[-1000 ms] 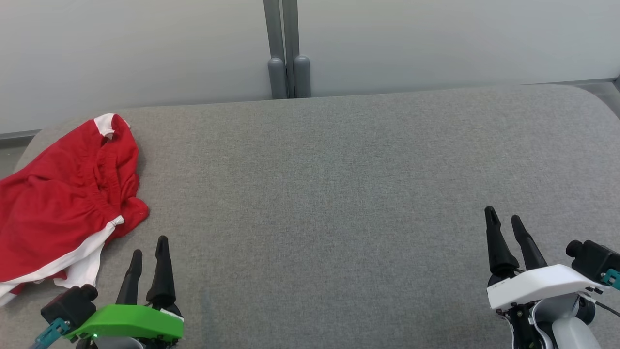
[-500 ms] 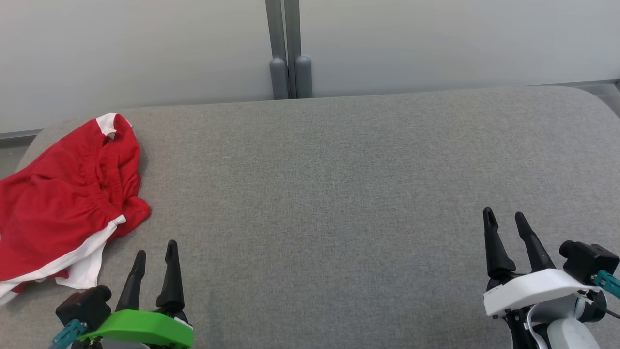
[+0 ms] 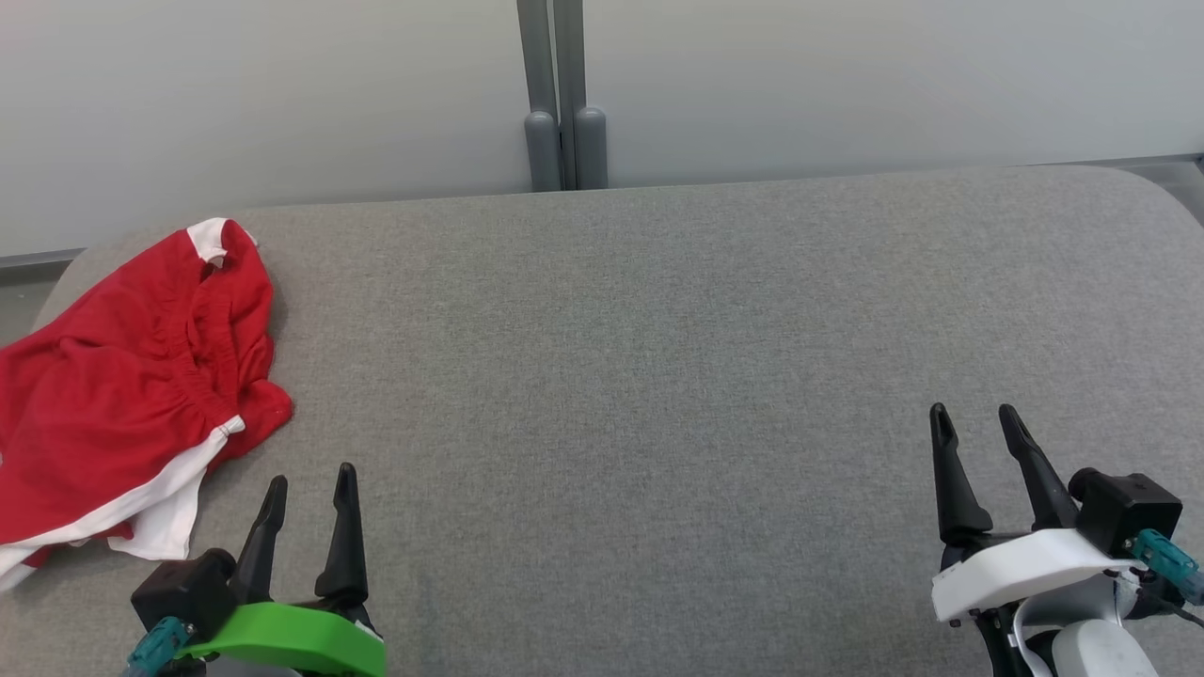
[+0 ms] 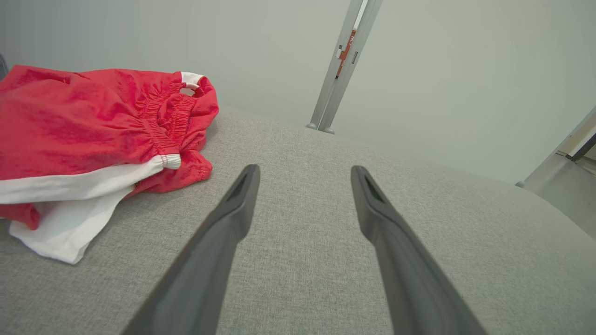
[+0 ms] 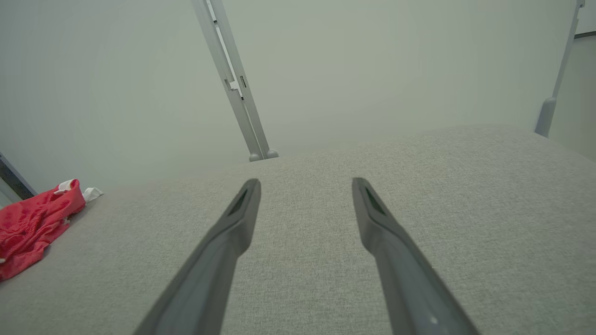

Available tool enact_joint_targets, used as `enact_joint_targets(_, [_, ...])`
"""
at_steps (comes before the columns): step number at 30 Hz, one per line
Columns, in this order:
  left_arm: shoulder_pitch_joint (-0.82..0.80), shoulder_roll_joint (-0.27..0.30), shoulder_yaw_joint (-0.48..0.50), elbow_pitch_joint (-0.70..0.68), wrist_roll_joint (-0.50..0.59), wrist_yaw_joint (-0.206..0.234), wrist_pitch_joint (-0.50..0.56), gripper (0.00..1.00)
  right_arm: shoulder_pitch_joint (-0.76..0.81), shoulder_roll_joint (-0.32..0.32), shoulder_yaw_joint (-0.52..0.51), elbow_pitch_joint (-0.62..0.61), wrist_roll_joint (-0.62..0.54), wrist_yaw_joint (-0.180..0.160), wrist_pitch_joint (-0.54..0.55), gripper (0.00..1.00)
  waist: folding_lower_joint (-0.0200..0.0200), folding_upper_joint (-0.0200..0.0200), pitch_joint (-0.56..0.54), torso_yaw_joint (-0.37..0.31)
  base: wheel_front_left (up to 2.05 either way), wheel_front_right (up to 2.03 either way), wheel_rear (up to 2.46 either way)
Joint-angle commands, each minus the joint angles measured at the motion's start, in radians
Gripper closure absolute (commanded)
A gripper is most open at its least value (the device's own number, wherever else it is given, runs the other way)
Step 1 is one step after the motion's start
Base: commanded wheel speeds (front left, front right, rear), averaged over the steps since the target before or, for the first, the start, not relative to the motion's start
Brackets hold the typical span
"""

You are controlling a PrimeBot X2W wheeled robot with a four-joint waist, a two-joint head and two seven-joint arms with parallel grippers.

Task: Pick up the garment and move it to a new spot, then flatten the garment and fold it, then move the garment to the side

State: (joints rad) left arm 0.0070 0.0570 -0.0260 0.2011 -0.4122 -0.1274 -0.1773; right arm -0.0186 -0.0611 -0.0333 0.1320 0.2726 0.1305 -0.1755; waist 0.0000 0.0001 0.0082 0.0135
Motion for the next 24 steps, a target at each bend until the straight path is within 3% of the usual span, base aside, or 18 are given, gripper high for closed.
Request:
enact_joint_targets(1, [0.005, 0.011, 0.001, -0.009, 0.033, -0.004, -0.010, 0.00, 0.007, -0.004, -0.001, -0.013, -0.032, 0.000, -0.011, 0.00, 0.0000, -0.0001, 0.000, -0.001, 0.00, 0.00, 0.00])
enact_joint_targets(24, [0.022, 0.012, 0.014, 0.045, 0.186, -0.004, -0.057, 0.00, 0.032, 0.004, -0.024, -0.006, -0.209, 0.000, -0.059, 0.00, 0.0000, -0.0001, 0.003, -0.007, 0.00, 0.00, 0.00])
